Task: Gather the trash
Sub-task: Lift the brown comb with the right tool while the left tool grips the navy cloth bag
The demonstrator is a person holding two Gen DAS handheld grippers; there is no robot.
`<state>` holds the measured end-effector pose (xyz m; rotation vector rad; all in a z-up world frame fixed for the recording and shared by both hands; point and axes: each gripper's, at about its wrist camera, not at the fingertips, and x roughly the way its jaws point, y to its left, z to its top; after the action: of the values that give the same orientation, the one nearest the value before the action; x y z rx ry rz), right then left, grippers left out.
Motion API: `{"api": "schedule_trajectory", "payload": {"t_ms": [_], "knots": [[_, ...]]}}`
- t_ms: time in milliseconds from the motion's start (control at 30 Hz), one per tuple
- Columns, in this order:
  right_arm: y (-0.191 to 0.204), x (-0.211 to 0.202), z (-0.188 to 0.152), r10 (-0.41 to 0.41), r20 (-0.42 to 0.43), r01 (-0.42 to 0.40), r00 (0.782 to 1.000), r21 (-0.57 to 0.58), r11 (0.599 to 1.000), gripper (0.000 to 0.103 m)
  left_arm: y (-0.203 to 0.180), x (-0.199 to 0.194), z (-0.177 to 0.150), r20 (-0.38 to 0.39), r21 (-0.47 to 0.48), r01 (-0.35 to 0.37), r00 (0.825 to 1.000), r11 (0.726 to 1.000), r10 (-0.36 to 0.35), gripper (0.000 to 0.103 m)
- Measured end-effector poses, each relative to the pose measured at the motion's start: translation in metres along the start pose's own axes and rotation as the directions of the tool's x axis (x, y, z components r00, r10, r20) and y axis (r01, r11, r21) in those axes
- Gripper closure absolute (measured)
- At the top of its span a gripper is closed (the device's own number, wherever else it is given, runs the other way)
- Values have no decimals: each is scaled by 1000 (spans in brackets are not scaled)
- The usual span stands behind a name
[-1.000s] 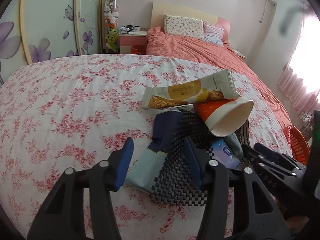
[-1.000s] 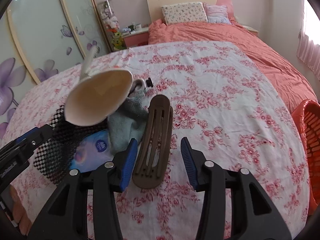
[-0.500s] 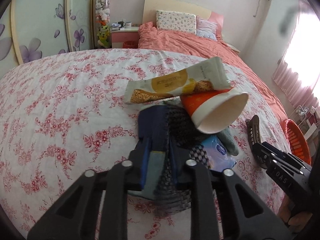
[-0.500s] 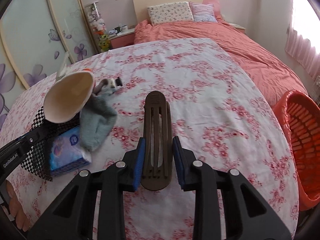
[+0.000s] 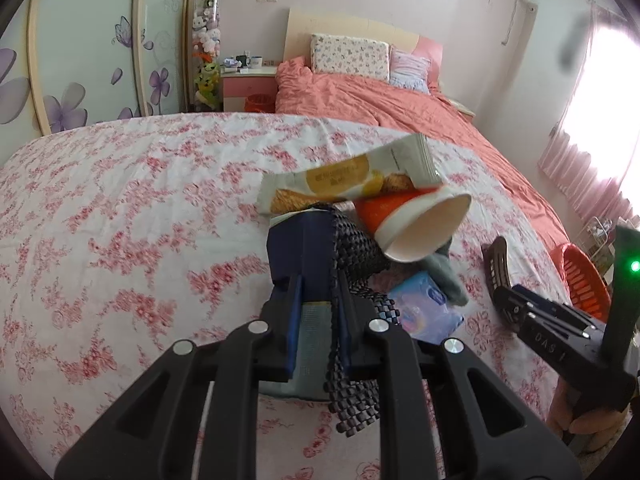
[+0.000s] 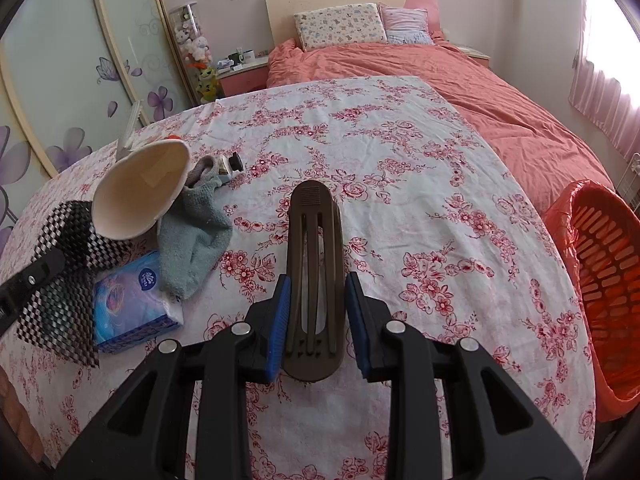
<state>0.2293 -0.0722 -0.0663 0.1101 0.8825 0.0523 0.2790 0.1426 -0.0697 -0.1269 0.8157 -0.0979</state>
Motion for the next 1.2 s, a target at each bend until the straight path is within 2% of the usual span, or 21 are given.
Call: {"api": "schedule_trajectory", "payload": {"t_ms": [33, 133, 367, 500, 633, 800, 967, 1100, 1200], "knots": [[0, 0, 0, 0, 0, 0, 1000, 0, 1000, 74, -1, 1, -2, -2, 2, -2, 1000, 1000, 2, 82], [0, 0, 0, 1, 0, -1, 1000, 1, 1000, 74, 0, -3, -4, 12, 1, -6, 1000, 1000, 6, 62], [0, 0, 0, 1, 0, -1, 1000, 1, 1000, 74, 28, -20, -2, 43, -53, -42, 998, 998, 44, 62], [0, 0, 0, -1, 0, 1, 1000, -1, 1000, 74, 47, -16, -3, 15, -88, -78, 997, 993, 80, 62], [1, 0, -2, -6, 0, 6, 1000, -5, 1000, 74, 51, -11, -12, -19, -102, -56, 998, 993, 55, 62], [1, -1, -2, -4, 0, 4, 1000, -4, 1000, 74, 30, -2, -18, -43, -42, -47, 998, 998, 45, 62], [1, -1, -2, -3, 0, 3, 1000, -3, 1000, 74, 22, -6, -17, -19, -56, 3, 1000, 998, -4, 61], [1, -1, -2, -2, 0, 2, 1000, -2, 1000, 74, 16, -7, -15, -18, -51, 11, 1000, 999, -12, 58], [0, -1, -2, 2, -1, -2, 1000, 0, 1000, 74, 17, -8, -15, -17, -84, 36, 999, 996, -37, 58]]}}
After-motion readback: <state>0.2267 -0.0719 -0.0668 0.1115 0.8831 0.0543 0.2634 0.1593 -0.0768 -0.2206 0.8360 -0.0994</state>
